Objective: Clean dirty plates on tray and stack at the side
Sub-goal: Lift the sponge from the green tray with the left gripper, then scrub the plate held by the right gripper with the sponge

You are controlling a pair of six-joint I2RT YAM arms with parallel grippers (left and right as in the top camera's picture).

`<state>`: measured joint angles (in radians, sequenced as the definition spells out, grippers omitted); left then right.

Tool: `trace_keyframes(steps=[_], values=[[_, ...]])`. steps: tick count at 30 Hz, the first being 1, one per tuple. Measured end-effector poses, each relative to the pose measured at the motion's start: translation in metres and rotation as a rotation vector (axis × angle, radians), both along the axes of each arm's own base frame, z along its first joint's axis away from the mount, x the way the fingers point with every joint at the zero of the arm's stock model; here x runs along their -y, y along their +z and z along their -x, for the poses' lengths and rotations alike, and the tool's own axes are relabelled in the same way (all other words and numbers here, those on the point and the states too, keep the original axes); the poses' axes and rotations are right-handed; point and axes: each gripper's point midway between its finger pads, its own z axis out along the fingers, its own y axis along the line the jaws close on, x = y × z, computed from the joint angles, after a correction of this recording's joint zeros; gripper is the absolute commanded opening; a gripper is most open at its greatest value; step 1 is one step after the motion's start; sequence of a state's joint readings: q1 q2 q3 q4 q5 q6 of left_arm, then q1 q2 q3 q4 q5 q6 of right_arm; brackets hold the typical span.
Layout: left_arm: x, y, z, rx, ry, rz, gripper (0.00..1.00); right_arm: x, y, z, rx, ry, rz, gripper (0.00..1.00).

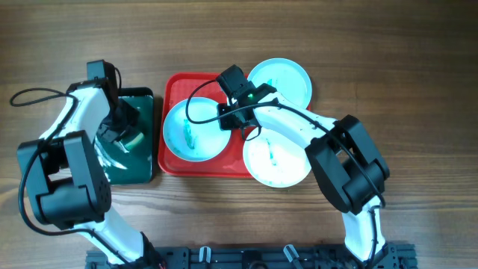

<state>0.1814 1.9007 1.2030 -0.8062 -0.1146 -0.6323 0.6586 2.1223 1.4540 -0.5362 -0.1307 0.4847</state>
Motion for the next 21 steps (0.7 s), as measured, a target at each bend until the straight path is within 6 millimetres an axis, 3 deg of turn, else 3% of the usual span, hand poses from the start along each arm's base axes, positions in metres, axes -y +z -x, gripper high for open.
trace_keyframes(steps=[9, 12, 15, 18, 21], values=[[0.001, 0.004, 0.001, -0.036, -0.052, 0.011, 0.04, 0.0, 0.0, 0.0, 0.0, 0.0, 0.0, 0.05], [0.001, 0.027, -0.003, -0.056, -0.124, 0.016, 0.04, -0.001, 0.0, 0.0, 0.0, 0.001, -0.003, 0.05], [0.004, 0.075, -0.032, 0.059, -0.256, 0.013, 0.04, -0.004, 0.001, 0.003, -0.015, 0.01, -0.021, 0.04], [0.029, 0.106, -0.045, 0.169, -0.414, 0.072, 0.04, -0.004, 0.001, 0.004, -0.043, 0.026, -0.054, 0.04], [0.057, 0.111, -0.048, 0.199, -0.543, 0.136, 0.04, -0.003, 0.002, 0.004, -0.08, 0.042, -0.107, 0.04]])
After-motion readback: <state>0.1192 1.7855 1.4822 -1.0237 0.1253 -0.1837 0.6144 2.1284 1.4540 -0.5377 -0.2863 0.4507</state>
